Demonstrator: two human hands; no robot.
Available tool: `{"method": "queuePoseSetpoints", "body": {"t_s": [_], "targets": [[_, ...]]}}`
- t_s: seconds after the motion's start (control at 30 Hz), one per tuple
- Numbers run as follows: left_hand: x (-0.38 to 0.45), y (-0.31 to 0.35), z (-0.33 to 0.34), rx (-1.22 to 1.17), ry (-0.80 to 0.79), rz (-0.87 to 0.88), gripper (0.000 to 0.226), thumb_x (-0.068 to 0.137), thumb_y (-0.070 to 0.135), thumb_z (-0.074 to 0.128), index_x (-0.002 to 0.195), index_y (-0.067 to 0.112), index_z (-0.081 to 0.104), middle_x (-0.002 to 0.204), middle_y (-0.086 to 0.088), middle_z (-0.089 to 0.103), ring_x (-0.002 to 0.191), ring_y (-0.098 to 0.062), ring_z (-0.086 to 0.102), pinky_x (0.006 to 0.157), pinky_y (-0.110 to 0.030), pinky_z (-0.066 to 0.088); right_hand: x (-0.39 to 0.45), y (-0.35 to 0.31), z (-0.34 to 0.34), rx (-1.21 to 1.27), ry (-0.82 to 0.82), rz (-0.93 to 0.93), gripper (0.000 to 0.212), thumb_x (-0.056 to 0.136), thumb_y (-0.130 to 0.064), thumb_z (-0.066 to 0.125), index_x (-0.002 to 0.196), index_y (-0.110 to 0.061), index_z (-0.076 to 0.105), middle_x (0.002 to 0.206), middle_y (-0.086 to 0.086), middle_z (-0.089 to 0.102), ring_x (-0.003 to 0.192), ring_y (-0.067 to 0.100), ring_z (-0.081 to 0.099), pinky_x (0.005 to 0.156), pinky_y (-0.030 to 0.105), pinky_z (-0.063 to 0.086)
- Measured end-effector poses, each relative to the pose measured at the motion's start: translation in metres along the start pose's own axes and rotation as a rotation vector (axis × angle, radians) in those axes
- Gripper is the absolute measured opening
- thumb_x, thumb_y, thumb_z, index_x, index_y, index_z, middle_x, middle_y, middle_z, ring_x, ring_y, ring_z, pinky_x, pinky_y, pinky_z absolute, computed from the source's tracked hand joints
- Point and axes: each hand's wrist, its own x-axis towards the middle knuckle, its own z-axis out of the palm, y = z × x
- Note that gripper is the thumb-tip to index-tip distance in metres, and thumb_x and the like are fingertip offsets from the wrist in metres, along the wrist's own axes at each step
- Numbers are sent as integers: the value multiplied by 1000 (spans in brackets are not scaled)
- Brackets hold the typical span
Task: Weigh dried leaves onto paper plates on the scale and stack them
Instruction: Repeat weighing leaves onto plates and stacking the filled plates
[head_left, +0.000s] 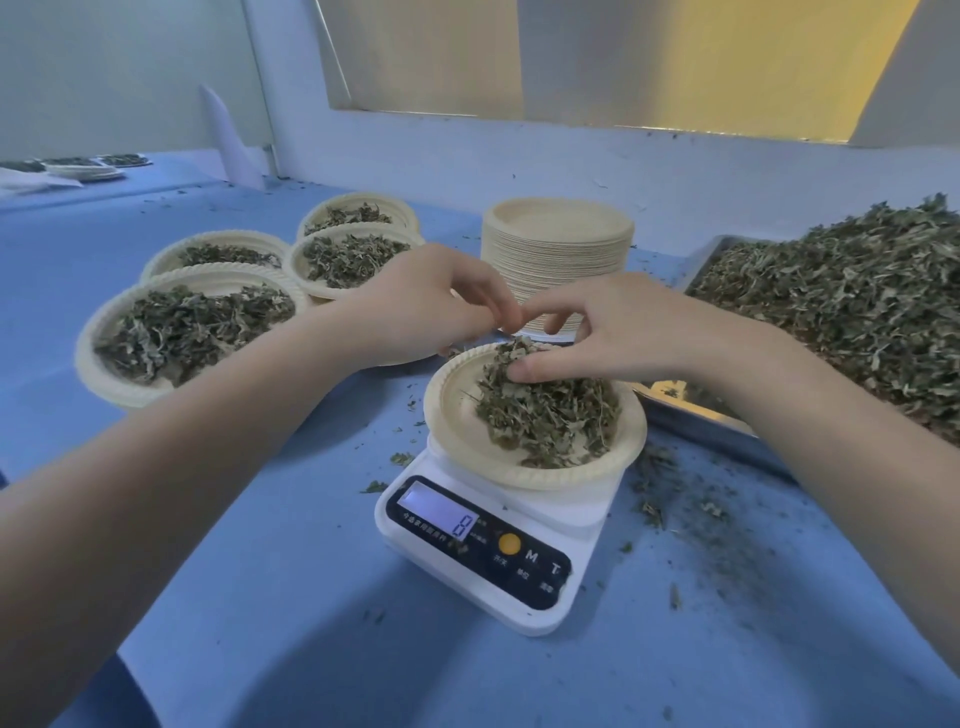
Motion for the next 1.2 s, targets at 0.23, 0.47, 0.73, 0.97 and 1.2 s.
{"method": "queuePoseSetpoints", "body": {"t_s": [0.23,0.47,0.73,0.97,1.2], "targets": [[-2,-3,7,-87,149,-12,31,78,6,55,77,32,71,80,7,67,66,-11,61,61,-24,47,15,-13,20,-217,20,-76,27,81,-42,67,107,-35,69,79,-15,51,78,4,46,67,19,34],[4,-3,11,-179,357,-61,35,80,2,48,83,33,65,80,9,64,68,-14,54,71,-32,47,13,-17,-7,56,217,-69,18,81,-15,66,85,-31,72,66,-18,62,49,-1,60,58,5,44],[6,8,13,-197,284,-33,31,83,10,53,80,38,65,77,12,63,59,-4,53,61,-27,45,5,-20,-21,138,313,-76,13,80,-18,71,85,-30,73,67,-19,64,57,6,66,69,8,44],[6,7,17,-206,240,-30,33,84,7,52,78,37,65,78,11,64,60,-3,55,62,-24,48,0,-16,-21,204,336,-60,13,80,-19,72,89,-28,73,70,-13,67,56,5,65,63,3,43],[8,3,23,-241,230,-25,34,83,5,55,76,37,63,72,14,64,61,0,55,64,-25,47,-9,-8,-19,271,353,-91,18,79,-19,74,81,-35,70,73,-6,71,58,6,64,56,1,40]]}}
